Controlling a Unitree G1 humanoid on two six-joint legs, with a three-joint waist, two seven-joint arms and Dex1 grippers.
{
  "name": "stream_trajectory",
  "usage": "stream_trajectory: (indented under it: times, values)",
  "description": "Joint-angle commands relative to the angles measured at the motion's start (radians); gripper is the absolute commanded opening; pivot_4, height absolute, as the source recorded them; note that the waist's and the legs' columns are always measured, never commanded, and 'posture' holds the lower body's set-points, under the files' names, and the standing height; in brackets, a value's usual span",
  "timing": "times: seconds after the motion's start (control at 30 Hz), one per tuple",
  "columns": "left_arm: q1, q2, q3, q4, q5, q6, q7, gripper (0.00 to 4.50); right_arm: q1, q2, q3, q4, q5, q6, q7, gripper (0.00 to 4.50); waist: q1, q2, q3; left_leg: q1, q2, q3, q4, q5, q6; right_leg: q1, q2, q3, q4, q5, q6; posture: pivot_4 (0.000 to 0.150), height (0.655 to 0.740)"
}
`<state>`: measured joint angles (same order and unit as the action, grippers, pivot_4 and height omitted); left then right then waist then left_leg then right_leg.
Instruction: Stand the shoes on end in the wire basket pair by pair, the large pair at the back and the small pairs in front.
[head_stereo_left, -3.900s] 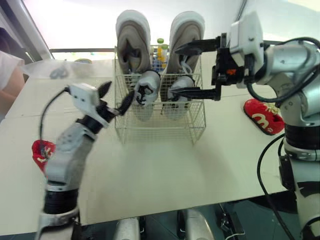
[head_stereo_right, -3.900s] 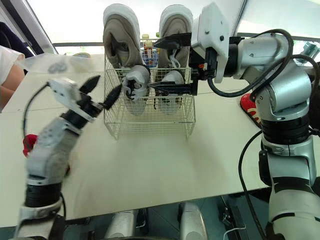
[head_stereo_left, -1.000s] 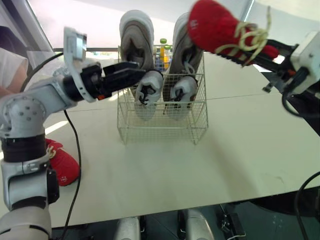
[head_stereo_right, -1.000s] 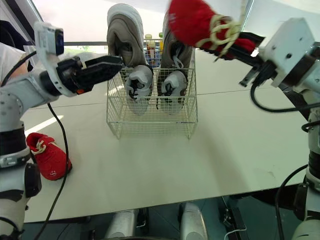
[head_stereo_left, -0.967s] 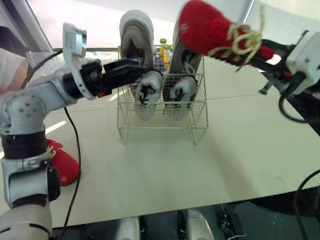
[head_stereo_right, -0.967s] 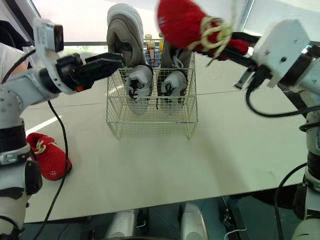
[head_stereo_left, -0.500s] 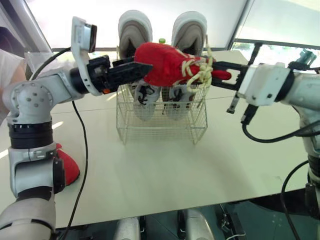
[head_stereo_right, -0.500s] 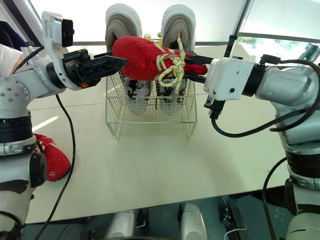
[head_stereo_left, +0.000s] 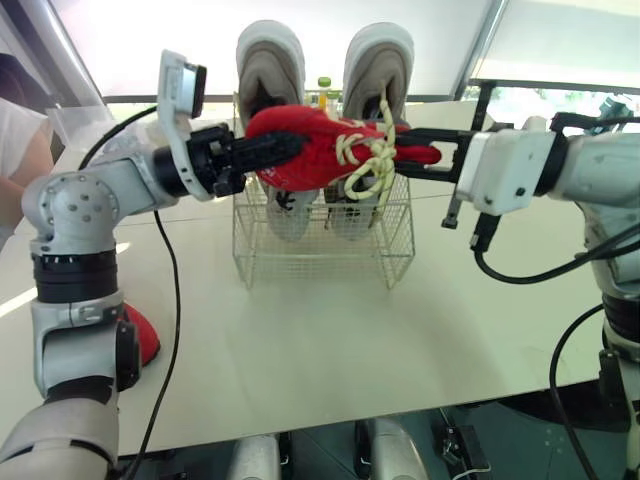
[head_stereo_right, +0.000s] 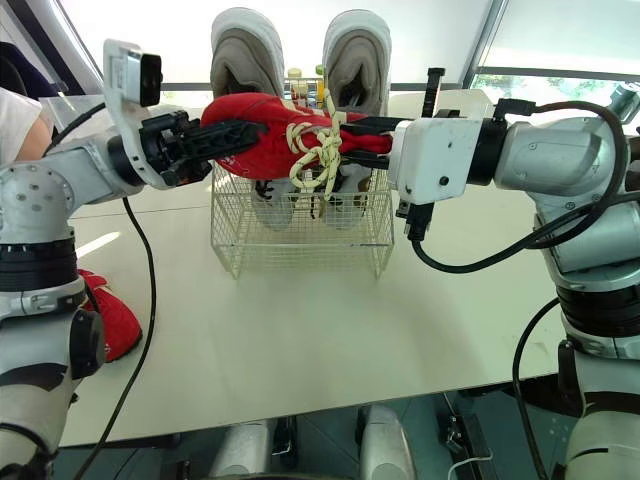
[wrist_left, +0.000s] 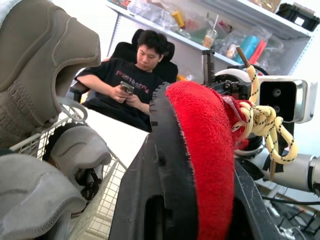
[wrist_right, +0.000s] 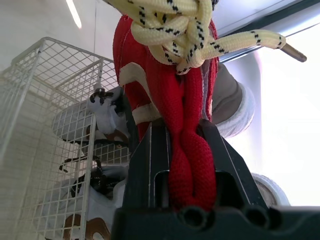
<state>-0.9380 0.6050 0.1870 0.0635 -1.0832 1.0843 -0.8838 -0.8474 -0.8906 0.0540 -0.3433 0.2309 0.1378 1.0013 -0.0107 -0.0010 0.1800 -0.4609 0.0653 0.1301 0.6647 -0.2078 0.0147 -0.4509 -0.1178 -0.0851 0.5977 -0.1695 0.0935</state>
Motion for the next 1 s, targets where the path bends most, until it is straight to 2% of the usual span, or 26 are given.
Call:
stream_trajectory:
  times: [0.03, 0.17, 0.3, 0.43, 0.57, 0.8, 1.0]
  values:
    - [-0.001, -0.020, 0.048, -0.044, -0.054, 0.021, 0.028, 0.24, -0.041, -0.014, -0.074, -0.019, 0.072, 0.090, -0.001, 2.42, 0.001, 0.000, 0.000, 0.000, 0.000, 0.000, 0.000, 0.000, 0.000, 0.000, 0.000, 0.000, 0.000, 0.000, 0.000, 0.150, 0.7400]
    - [0.027, -0.056, 0.098, -0.071, -0.114, 0.041, 0.093, 0.24, 0.004, -0.041, -0.187, -0.060, 0.271, 0.333, -0.010, 4.46, 0.003, 0.000, 0.000, 0.000, 0.000, 0.000, 0.000, 0.000, 0.000, 0.000, 0.000, 0.000, 0.000, 0.000, 0.000, 0.150, 0.7400]
    - [0.050, -0.118, 0.165, -0.081, -0.203, 0.027, 0.198, 0.24, 0.139, 0.004, -0.358, -0.072, 0.584, 0.620, -0.097, 4.46, 0.003, -0.002, -0.001, 0.001, 0.000, -0.002, 0.000, 0.000, 0.000, 0.002, 0.000, -0.001, -0.001, 0.000, 0.000, 0.150, 0.7400]
    - [0.056, -0.158, 0.189, -0.100, -0.265, 0.020, 0.255, 0.24, 0.209, 0.078, -0.438, -0.045, 0.741, 0.733, -0.213, 4.46, 0.001, -0.002, -0.001, 0.002, 0.000, -0.002, 0.001, 0.000, 0.000, 0.003, 0.000, -0.001, 0.000, 0.001, -0.001, 0.150, 0.7400]
    - [0.066, -0.204, 0.181, -0.126, -0.292, -0.005, 0.303, 0.24, 0.219, 0.223, -0.437, -0.066, 0.926, 0.793, -0.385, 4.46, 0.001, -0.002, -0.001, 0.002, 0.000, -0.002, 0.000, 0.000, 0.000, 0.003, 0.000, -0.001, 0.000, 0.001, -0.001, 0.150, 0.7400]
    - [0.081, -0.248, 0.153, -0.143, -0.283, -0.048, 0.332, 0.24, 0.092, 0.438, -0.376, -0.060, 1.074, 0.736, -0.626, 4.46, 0.000, -0.002, -0.001, 0.002, 0.000, -0.002, 0.001, 0.000, 0.000, 0.003, 0.000, -0.001, 0.000, 0.001, 0.000, 0.150, 0.7400]
    - [0.093, -0.260, 0.140, -0.144, -0.252, -0.100, 0.345, 0.24, 0.042, 0.474, -0.356, -0.049, 1.127, 0.715, -0.682, 4.46, 0.003, -0.002, -0.001, 0.001, 0.000, -0.002, 0.001, -0.001, 0.001, 0.004, 0.000, -0.001, -0.002, 0.001, 0.000, 0.150, 0.7400]
